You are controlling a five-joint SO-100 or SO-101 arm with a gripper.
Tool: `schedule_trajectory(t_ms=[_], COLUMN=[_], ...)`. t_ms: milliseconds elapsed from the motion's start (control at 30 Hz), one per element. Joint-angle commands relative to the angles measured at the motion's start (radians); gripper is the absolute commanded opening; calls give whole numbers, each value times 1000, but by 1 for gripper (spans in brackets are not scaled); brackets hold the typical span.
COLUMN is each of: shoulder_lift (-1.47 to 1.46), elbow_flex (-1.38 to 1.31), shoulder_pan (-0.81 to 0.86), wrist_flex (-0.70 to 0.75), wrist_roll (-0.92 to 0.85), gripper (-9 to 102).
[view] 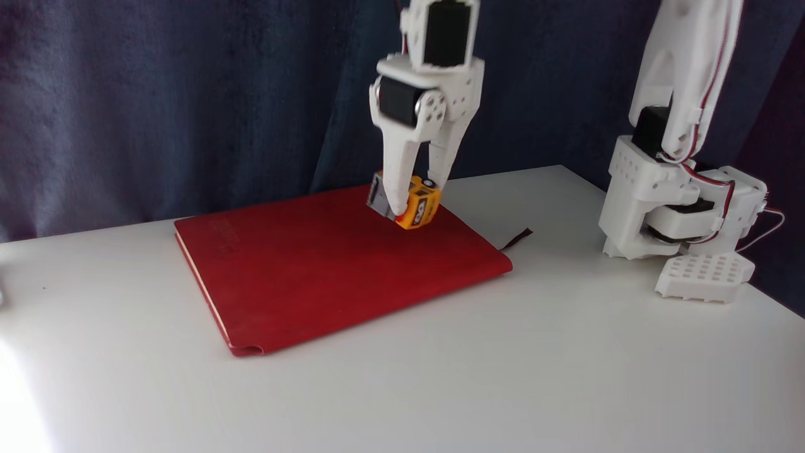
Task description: Grasp a toy truck onto the red notebook.
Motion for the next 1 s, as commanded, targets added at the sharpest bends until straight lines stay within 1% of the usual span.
schedule_trajectory(t_ms=[0, 233, 433, 500, 633, 967], shoulder_lift=[-34, -179, -291, -313, -310, -298], elbow_flex=[-71, -184, -307, -331, -339, -417], shoulder_pan=[20, 44, 61, 66, 64, 58], wrist_flex=[-6, 26, 80, 94, 118, 173], wrist_roll=[-17, -54, -64, -64, -64, -69], gripper=[0, 0, 3, 5, 10, 17])
